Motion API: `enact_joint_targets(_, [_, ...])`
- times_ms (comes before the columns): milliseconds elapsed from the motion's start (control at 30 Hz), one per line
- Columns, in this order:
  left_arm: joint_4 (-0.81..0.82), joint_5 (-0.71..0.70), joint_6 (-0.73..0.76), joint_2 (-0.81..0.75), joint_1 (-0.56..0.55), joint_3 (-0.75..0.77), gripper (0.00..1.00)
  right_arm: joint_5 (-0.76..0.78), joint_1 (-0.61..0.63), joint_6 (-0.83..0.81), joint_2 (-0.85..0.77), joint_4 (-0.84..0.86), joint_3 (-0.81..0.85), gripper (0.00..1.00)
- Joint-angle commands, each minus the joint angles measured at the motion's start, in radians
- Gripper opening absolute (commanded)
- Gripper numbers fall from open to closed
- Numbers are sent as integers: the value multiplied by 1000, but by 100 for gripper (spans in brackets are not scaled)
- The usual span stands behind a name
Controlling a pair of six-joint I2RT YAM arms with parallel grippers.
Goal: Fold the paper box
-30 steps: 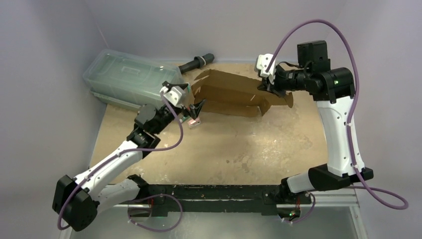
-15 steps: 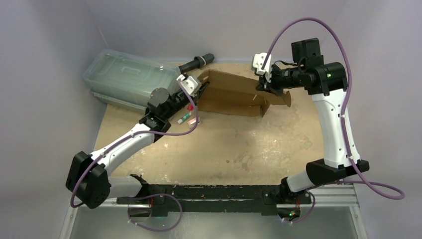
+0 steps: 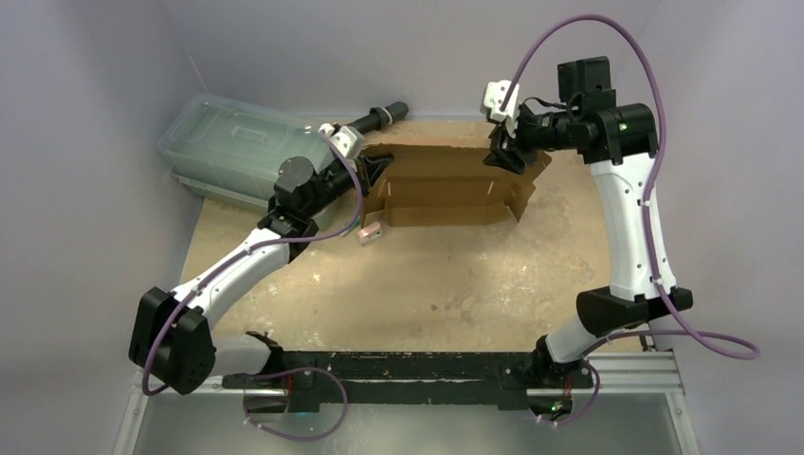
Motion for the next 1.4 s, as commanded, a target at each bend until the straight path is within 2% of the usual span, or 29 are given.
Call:
enact_joint_targets(0, [103,76,-153,-43,27,-3,0,-44,-31,-6,40,-26,13,49])
enact_joint_targets(233, [127,118,-203,0,36,0,0,-6,-32,-56,92,-8,30,29])
enact_joint_targets(300, [141,131,-221,19,40,5,0,-10,-33,-60,105,-6,51,17])
enact_joint_targets(367, [142,136,-228,38,40,17,0,-13,-34,-61,119,-6,72,1])
enact_joint_targets(500, [144,130,-251,60,54,36,0,-29,-53,-74,129,-4,91,0])
enact_joint_targets(533, [147,134,-260,60,61,38,3,-32,-68,-79,128,-4,99,0])
enact_joint_targets(667, [121,102,-266,13,89,12,40,-21,-122,-103,122,-15,139,0])
enact_joint_targets(733, [89,58,-240,-44,99,-29,50,-3,-126,-120,114,-17,125,0])
enact_joint_targets(900, [15,-202,-190,-281,103,-223,62,-1,-126,-139,118,-27,77,0])
enact_joint_targets(1000, [3,-399,-191,-352,103,-335,72,-16,-126,-150,122,-28,57,0])
enact_joint_targets(1067, [-11,-434,-165,-346,103,-343,72,-6,-128,-156,115,-39,57,0])
enact_joint_targets(1200, [-11,-417,-154,-288,103,-308,71,-2,-141,-155,54,-38,91,0])
enact_joint_targets(1367, [-3,-469,-118,-233,103,-303,66,-16,-140,-158,-31,-34,54,0])
